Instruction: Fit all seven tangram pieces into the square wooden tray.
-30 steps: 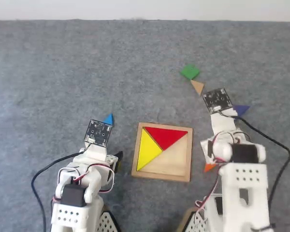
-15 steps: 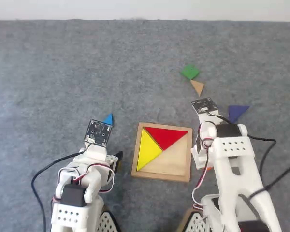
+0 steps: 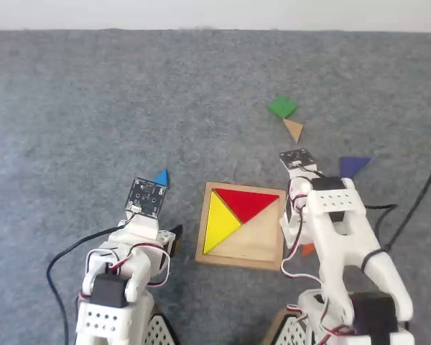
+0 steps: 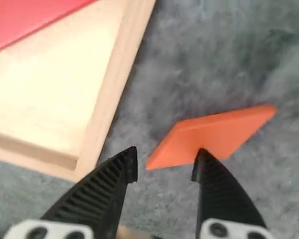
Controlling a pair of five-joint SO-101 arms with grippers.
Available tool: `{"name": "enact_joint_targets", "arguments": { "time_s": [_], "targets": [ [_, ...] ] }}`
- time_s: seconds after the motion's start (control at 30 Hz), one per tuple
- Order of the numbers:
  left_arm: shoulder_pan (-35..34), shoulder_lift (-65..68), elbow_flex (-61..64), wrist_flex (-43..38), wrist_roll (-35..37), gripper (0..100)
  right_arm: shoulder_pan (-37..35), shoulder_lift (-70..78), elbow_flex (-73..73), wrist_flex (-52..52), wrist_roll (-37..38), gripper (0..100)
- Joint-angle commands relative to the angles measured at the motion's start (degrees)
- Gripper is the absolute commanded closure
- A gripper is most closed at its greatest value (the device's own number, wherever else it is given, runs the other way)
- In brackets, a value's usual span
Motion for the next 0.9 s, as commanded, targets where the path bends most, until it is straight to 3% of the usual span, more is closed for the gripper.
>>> {"name": "enact_joint_targets", "arguments": {
  "time_s": [0.0,0.47,0.87],
  "targets": [
    [0.3,-0.4,-0.4,-0.3,-0.1,79,0.0,5.7,-3.0,-5.4,-0.6,83.1],
    [0.3,-0.4,-0.4,-0.3,-0.1,79,18.2,9.5,-7.4,-10.7,-1.6,83.5],
    [0.3,-0.4,-0.4,-0.3,-0.1,79,22.3,9.5,-10.1,-10.8,-1.6,83.6]
  ]
}}
